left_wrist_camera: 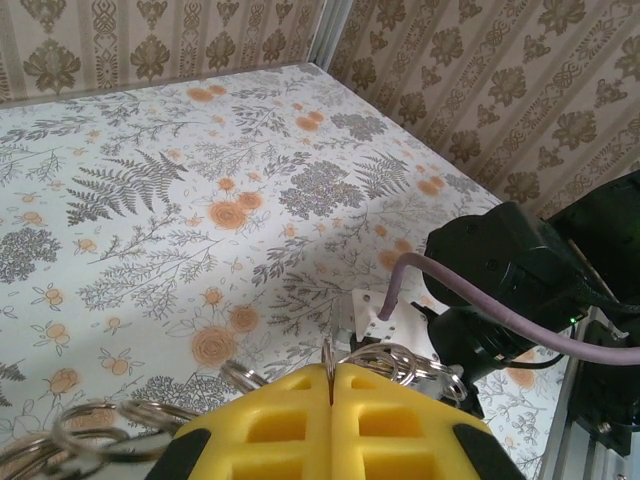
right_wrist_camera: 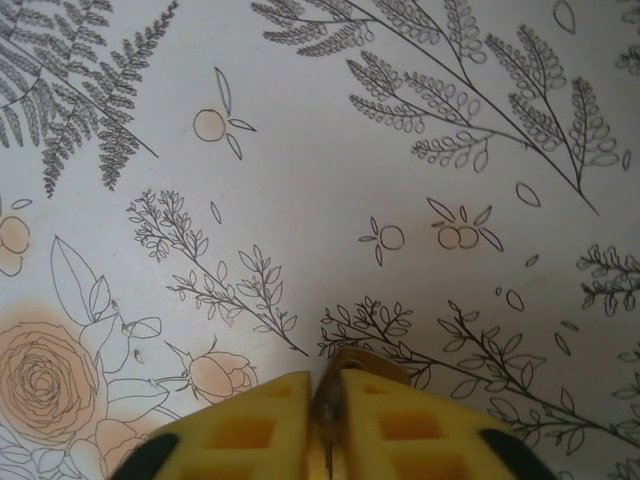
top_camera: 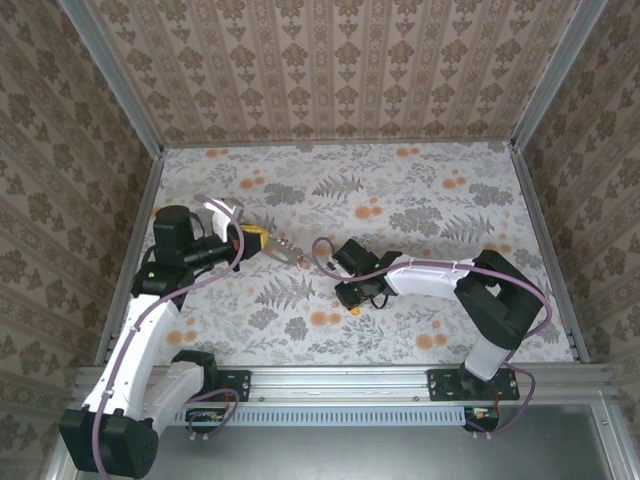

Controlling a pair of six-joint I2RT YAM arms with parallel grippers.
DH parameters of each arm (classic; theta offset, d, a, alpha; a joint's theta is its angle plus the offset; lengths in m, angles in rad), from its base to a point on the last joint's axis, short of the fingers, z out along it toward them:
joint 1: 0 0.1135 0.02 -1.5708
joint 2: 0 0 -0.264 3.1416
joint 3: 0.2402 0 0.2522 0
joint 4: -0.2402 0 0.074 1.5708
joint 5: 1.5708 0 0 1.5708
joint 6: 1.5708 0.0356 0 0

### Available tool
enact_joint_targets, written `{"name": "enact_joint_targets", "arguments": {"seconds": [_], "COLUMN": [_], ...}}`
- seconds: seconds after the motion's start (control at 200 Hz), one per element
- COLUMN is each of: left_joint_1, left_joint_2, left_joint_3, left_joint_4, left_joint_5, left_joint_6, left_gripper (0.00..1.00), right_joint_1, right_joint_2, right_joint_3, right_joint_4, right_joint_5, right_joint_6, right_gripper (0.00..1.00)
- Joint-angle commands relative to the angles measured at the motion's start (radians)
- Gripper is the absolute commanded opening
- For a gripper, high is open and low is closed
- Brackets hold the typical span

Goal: Put the keys on the keyring

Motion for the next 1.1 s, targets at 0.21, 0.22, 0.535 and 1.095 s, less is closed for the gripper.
{"name": "enact_joint_targets", "arguments": {"seconds": [0.21,0.22,0.535,1.095], "left_joint_1": [0.017,0.017,0.017,0.012], "left_joint_2": [-0.008,-0.008,-0.021,-0.084], "left_joint_3": [-0.009,-0.009,-0.009,-0.007], "left_joint_4": [0.065,0.065,0.057,0.027], "left_joint_5": [0.067,0.067,0.070,0.059], "left_joint_6": [-0.017,-0.017,-0.011,0.009], "left_gripper": [0.00,0.00,0.00,0.00], "right_joint_1": [-0.031,-0.031,-0.038,-0.103], "right_joint_2": [-0.014,-0.014,-0.002,0.116], "right_joint_3": [0.058,0.060,0.177,0.278], "right_joint_4": [-0.143,-0.147,-0.312,-0.466], "right_joint_5": [-0.012,-0.011,-0.042,-0.240], "right_joint_6": [-0.044,-0.044,-0.064,0.102], "right_gripper": [0.31,0.31,0.31,0.29]}}
